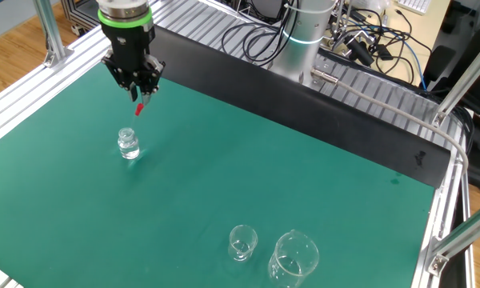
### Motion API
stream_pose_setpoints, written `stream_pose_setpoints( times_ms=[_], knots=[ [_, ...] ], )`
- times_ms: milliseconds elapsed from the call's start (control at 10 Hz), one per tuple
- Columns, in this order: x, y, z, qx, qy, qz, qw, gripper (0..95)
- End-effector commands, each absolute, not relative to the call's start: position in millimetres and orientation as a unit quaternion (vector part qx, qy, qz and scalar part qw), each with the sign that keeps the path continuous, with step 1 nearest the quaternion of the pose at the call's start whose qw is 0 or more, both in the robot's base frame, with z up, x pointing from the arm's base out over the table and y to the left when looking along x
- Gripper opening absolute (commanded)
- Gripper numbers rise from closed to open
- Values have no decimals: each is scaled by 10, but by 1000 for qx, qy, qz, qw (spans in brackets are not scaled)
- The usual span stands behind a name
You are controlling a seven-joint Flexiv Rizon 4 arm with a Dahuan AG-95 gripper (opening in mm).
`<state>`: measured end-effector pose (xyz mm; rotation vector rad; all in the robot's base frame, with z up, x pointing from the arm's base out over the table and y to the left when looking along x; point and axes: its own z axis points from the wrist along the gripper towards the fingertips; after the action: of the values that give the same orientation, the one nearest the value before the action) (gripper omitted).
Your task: Transfer liquid using a dropper
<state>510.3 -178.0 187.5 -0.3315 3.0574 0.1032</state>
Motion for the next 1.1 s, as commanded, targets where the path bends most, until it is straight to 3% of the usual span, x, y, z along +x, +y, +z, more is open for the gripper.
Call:
stream_pose_setpoints(
  times_ms=[100,1100],
  knots=[
    [5111,-1789,1849,-109,993,33,34,190],
    [5076,-1829,1684,-113,992,34,41,190]
  ],
)
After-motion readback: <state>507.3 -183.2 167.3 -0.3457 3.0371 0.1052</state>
